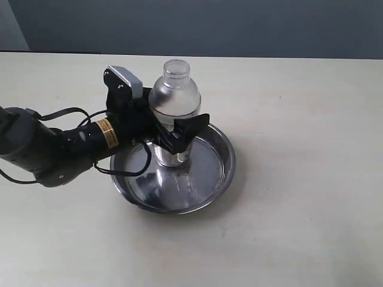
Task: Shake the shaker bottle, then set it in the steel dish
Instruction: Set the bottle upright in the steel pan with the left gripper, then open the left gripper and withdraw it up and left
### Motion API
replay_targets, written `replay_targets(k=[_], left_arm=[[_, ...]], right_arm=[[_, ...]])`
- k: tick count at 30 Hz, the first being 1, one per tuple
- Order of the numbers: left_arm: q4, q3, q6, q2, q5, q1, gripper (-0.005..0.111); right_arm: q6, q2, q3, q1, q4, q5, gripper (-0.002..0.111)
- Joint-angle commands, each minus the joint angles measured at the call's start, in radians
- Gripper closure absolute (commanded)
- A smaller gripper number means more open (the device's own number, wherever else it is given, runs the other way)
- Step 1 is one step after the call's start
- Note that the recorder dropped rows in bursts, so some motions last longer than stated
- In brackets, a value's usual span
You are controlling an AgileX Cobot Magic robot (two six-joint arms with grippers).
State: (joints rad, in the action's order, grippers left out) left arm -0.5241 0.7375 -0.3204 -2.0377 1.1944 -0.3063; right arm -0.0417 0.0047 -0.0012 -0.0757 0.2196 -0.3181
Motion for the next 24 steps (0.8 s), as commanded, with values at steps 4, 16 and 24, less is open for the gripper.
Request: replay_targets(k=[4,16,24], left_arm=[[-0.058,-0.004,-0.042,0.002,0.027,0.057,0.005],[-0.101,-0.004,-0.069,0.121,0.027,0.106,0.005],[-0.090,-0.004,-0.077,0.303,0.027,0.106,0.005]], right_arm=[[-0.002,-0.005,0.001,-0.003,-0.001,0.010,0.109],[-0.002,-0.005,0.001,-0.003,-0.001,0.010,0.109],[-0.002,-0.005,0.001,-0.003,-0.001,0.010,0.109]])
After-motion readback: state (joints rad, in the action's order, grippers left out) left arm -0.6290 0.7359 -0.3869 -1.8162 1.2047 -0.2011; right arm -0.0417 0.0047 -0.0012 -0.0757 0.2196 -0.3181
